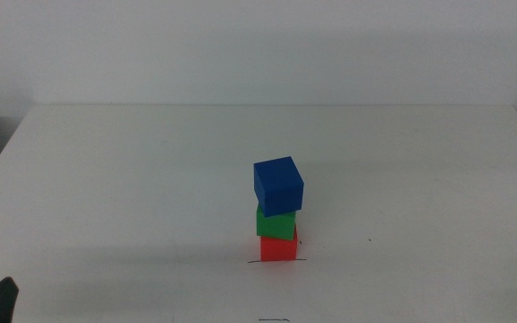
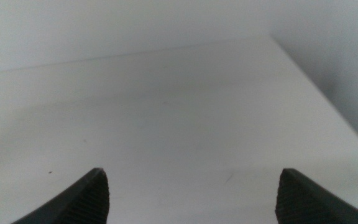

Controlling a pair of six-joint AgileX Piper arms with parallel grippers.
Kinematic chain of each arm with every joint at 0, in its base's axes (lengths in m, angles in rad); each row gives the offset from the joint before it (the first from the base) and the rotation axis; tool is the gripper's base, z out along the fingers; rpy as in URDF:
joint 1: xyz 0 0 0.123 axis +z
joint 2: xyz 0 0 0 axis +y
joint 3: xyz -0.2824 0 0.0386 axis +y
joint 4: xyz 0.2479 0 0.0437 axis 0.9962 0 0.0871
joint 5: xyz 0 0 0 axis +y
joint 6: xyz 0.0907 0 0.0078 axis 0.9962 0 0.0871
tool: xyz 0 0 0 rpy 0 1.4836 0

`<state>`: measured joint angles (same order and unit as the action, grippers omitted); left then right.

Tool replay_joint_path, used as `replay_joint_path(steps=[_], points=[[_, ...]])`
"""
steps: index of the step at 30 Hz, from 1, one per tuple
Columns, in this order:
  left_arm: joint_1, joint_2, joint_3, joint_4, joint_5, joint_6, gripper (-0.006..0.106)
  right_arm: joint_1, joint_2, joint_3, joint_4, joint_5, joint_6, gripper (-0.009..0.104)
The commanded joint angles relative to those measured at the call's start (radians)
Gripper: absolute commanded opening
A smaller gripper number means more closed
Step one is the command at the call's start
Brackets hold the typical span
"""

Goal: Stack red cubes first, then green, then blue cubes in a specific spot.

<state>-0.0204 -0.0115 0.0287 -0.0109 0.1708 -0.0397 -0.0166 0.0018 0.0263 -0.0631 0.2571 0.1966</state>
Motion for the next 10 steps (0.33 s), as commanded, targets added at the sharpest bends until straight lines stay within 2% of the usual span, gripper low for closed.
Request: replay_joint_path(steps=[1,4,10], points=[[0.002,-0.025,-0.001,-0.008,-0.088,-0.012,0.093,-0.007,-0.015,-0.01,-0.063,-0.067,-0.013,0.071],[0.002,-0.025,-0.001,-0.008,-0.089,-0.012,0.093,-0.007,-0.029,-0.01,-0.094,-0.069,-0.013,0.071],[0.002,-0.025,-0.002,-0.007,-0.088,-0.012,0.093,-0.007,-0.029,-0.01,-0.094,-0.068,-0.013,0.071]])
